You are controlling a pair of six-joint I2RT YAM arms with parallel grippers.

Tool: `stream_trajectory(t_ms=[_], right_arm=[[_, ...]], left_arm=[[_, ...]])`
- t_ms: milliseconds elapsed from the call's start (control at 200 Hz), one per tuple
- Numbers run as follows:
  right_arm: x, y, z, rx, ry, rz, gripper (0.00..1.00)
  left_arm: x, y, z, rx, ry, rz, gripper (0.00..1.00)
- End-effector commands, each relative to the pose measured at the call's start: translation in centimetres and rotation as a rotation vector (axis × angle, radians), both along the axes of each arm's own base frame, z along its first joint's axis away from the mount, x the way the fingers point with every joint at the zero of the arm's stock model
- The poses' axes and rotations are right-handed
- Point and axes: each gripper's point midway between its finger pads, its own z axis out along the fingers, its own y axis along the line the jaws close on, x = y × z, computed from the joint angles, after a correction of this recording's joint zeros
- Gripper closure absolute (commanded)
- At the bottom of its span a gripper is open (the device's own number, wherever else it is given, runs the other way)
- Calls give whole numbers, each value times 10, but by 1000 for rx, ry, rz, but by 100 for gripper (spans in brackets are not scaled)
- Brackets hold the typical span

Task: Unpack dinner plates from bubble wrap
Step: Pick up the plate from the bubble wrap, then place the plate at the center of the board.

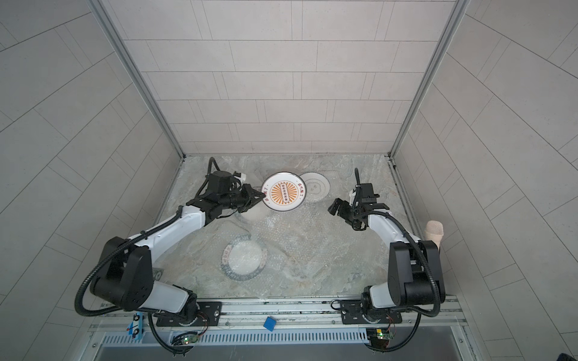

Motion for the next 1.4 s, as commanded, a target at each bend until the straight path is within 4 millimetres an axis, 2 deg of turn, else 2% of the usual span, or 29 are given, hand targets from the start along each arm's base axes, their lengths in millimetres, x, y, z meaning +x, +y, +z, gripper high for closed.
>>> stream_trajectory(t_ms=[0, 75, 175, 285, 425, 530, 750, 996, 1236, 1396], right_arm=[[-2, 6, 22, -31, -39, 30, 0], [-4, 15, 31, -54, -54, 70, 0], [-7, 28, 43, -69, -85, 125, 0], [-11, 39, 46, -67, -99, 162, 0], [-17, 51, 40, -51, -90, 200, 0], [-21, 53, 37, -45, -86, 207, 0], [-22, 56, 33, -30, -75, 211, 0], [-27, 59, 29, -21, -62, 221, 0], [-29, 75, 32, 7, -74, 269, 0], [-30, 87, 31, 23, -72, 301, 0]], left_arm=[[21, 60, 4, 1, 5, 230, 98], [35, 99, 1, 2, 5, 366, 98], [47, 149, -14, 48, 31, 529, 99], [54, 197, -29, 59, 44, 689, 99], [60, 242, -51, 108, 78, 803, 99], [61, 266, -66, 123, 103, 862, 99], [70, 285, -87, 199, 152, 910, 99], [84, 302, -96, 211, 164, 936, 99], [90, 310, -110, 200, 182, 924, 99], [86, 320, -118, 194, 201, 927, 97]])
